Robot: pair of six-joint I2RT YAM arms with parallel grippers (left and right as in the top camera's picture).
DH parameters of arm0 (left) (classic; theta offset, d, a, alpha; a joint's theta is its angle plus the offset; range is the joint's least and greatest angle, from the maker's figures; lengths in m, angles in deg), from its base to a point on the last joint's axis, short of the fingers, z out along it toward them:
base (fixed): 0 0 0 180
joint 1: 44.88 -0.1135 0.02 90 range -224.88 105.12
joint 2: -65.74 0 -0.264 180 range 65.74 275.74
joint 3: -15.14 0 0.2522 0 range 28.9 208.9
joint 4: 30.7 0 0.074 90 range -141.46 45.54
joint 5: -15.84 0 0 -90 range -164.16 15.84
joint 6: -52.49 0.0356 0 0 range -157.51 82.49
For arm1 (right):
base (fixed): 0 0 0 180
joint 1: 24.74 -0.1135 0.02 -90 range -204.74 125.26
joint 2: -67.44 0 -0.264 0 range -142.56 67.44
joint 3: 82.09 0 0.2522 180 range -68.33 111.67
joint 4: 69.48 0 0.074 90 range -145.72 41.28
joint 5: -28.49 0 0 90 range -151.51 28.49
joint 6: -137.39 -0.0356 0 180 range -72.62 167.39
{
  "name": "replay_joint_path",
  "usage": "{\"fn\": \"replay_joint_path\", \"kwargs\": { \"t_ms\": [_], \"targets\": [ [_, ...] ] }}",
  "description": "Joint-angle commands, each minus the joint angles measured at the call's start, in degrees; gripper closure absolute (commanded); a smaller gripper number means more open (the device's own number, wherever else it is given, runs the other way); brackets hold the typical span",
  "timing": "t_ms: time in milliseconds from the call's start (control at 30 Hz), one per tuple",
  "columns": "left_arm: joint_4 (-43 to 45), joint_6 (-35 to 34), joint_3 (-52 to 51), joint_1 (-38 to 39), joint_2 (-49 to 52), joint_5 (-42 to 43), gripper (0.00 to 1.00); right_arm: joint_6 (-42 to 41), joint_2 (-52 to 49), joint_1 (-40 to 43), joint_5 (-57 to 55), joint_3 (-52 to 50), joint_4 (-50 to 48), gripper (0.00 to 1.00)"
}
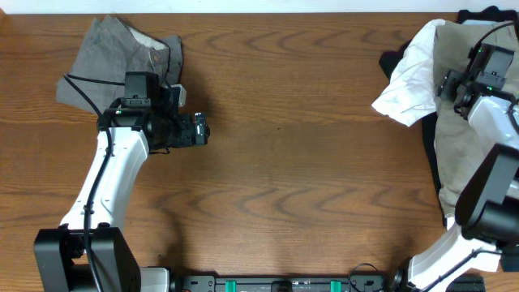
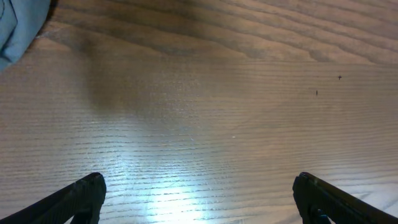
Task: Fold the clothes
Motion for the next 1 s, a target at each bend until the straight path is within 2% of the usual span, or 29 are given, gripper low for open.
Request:
{"fn": "replay_joint_path", "kwargs": {
  "t_ms": [0, 133, 200, 333, 433, 733, 967],
  "targets": [
    [0.2, -0.3, 0.8, 0.2, -0.2, 0.8, 0.02, -0.6, -3.6, 0.4, 1.0, 0.9, -0.8, 0.27],
    [0.7, -0.4, 0.8, 0.2, -0.2, 0.8, 0.02, -0.6, -6.1, 0.4, 2.0, 0.9, -2.2, 0.3],
    [0.9, -0.6, 0.8, 0.2, -0.2, 0.8, 0.02, -0.6, -6.4, 0.4, 2.2, 0.9, -2.8, 0.39],
    [1.1, -1.4, 0.8, 0.2, -0.2, 0.8, 0.02, -0.6, -5.9, 0.5, 2.2, 1.0, -3.1, 0.77],
    [1.2, -1.4, 0.8, 0.2, -0.2, 0.8, 0.02, -1.7, -4.2, 0.5, 2.3, 1.4, -2.6, 0.99],
    [3.9, -1.4, 0.8, 0.0, -0.5, 0.7, 0.02, -2.7, 11.4, -2.0, 13.3, 1.7, -1.1, 0.99],
    [4.5, -1.4, 0.8, -0.1, -3.2, 0.7, 0.02, -2.7, 20.9, -13.0, 14.3, 1.7, 2.6, 0.99]
  ]
}}
